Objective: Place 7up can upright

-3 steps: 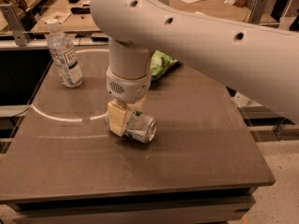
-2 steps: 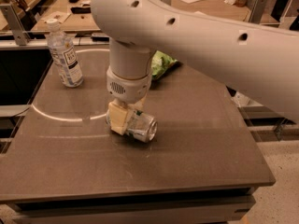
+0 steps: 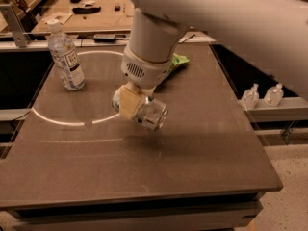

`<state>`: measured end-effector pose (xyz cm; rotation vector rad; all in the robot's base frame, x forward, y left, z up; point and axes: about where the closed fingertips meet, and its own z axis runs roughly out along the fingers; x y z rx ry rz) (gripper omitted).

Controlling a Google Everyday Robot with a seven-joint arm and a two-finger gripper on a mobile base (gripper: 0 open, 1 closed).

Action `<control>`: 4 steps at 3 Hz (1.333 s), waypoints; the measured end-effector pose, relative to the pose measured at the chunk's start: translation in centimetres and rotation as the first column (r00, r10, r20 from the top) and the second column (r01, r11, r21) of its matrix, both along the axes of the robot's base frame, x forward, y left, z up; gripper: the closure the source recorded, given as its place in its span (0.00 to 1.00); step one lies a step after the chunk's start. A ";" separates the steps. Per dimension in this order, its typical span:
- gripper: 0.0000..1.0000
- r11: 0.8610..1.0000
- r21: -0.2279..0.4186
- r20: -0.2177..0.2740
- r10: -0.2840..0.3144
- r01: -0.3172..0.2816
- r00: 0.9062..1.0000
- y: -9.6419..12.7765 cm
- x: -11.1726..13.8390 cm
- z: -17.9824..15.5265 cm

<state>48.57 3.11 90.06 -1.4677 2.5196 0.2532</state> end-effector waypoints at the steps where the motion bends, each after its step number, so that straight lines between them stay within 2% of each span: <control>1: 1.00 0.981 0.191 0.066 0.013 -0.026 0.998 -2.1 1.4 4.7; 2: 1.00 0.915 0.394 0.114 0.043 -0.085 0.993 -4.6 3.0 7.5; 3: 1.00 0.773 0.592 0.150 0.173 -0.229 0.973 -5.2 2.9 9.2; 4: 1.00 0.499 0.774 0.254 0.319 -0.389 0.913 -4.7 1.5 10.7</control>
Offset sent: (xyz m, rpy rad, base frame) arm -0.0086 -0.0552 0.1576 0.9484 -0.1028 0.4618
